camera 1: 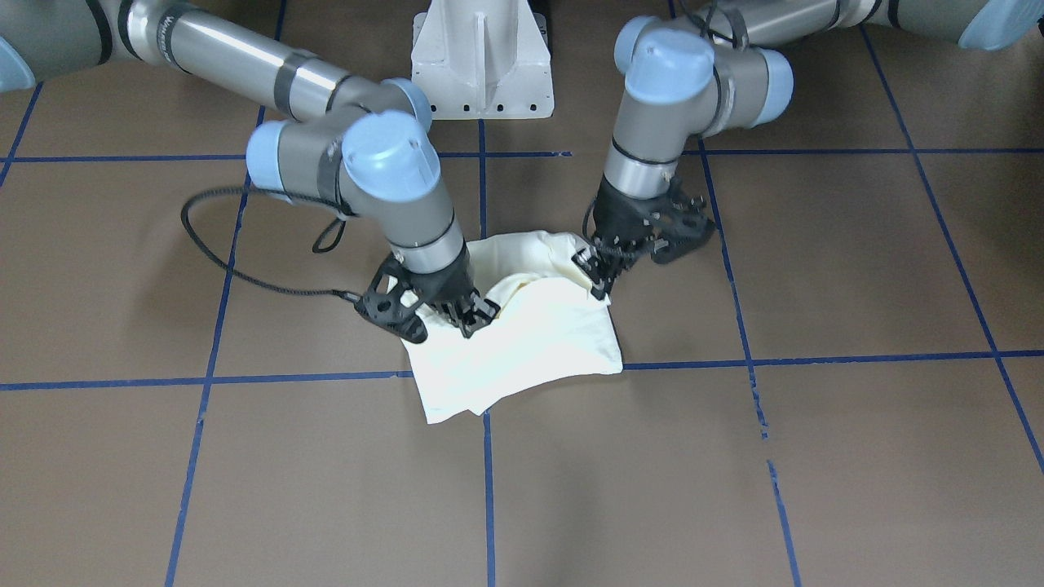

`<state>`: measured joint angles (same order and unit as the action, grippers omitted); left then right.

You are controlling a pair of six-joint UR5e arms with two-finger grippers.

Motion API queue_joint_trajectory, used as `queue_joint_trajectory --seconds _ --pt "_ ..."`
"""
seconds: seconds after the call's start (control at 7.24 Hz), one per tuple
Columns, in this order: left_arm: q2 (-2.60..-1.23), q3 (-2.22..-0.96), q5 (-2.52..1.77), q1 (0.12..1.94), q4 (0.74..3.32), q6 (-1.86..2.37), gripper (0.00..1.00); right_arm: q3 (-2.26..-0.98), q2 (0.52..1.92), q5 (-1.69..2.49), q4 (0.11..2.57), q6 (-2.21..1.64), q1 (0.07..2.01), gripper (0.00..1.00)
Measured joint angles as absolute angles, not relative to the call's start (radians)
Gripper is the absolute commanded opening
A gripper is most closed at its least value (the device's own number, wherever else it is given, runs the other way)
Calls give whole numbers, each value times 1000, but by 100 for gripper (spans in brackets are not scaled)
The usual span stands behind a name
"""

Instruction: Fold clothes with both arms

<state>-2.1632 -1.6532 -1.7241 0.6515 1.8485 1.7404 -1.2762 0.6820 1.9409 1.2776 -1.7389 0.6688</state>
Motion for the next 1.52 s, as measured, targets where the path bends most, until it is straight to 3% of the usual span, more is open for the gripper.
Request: queue_joint_trajectory --seconds 0.41,0.83,1.52 --pt "-2208 -1498 -1718 683 1972 1646 100 -1176 654 1945 1255 -1629 702 100" --pt "-2200 -1491 -1723 711 2011 1556 100 -1178 660 2062 1256 -1582 787 100" --pt "-2050 -1528 -1796 598 2430 1726 100 -1390 767 2108 1429 -1391 859 100"
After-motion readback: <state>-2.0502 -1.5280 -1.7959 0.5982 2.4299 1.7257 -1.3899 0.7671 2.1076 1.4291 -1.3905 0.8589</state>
